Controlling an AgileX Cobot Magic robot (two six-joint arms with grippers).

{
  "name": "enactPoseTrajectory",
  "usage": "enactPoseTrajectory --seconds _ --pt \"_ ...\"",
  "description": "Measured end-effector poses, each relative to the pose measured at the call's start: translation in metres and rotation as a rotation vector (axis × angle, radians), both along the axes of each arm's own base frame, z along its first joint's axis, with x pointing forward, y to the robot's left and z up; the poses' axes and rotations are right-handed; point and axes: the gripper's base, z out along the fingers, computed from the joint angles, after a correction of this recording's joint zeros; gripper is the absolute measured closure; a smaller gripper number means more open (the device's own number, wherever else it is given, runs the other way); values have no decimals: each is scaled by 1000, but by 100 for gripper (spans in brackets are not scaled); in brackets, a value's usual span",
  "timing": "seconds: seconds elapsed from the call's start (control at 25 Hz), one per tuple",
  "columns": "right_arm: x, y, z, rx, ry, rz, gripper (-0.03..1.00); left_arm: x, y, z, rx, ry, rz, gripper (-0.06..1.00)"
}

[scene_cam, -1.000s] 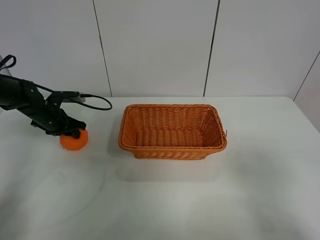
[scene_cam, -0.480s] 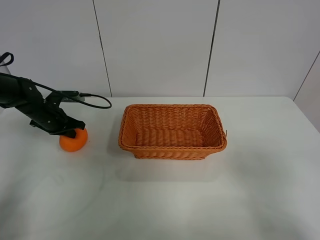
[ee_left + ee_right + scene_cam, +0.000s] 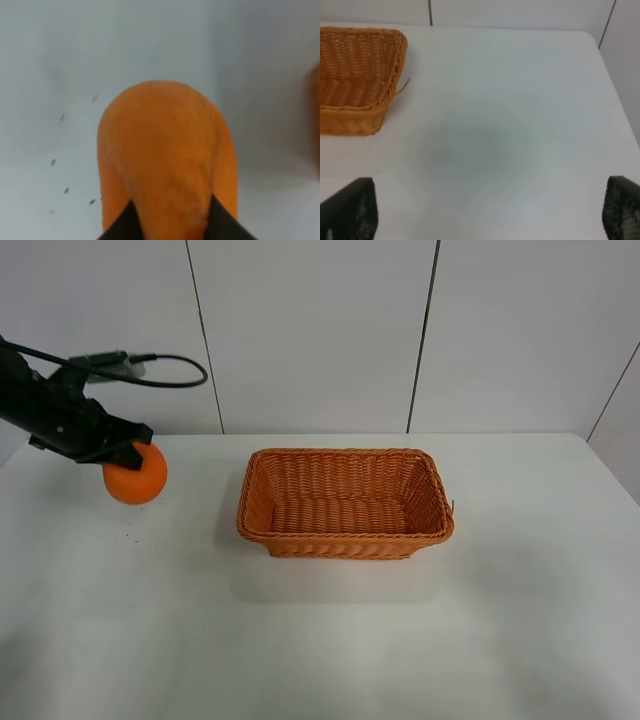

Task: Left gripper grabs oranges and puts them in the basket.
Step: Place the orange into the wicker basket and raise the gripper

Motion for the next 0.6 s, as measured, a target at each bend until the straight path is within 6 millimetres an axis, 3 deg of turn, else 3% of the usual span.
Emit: enactPoseTrajectory --seconds 0.12,0.32,0.44,0.6 --pt "0 0 0 0 0 0 27 -9 -21 39 -20 -83 -74 73" --pt "0 0 0 0 0 0 27 -7 -78 77 -49 -160 -244 73" --pt "0 0 0 0 0 0 27 -1 -109 82 -74 -175 -304 73" --pt "0 0 0 0 0 0 27 7 -148 64 -80 -129 -383 73"
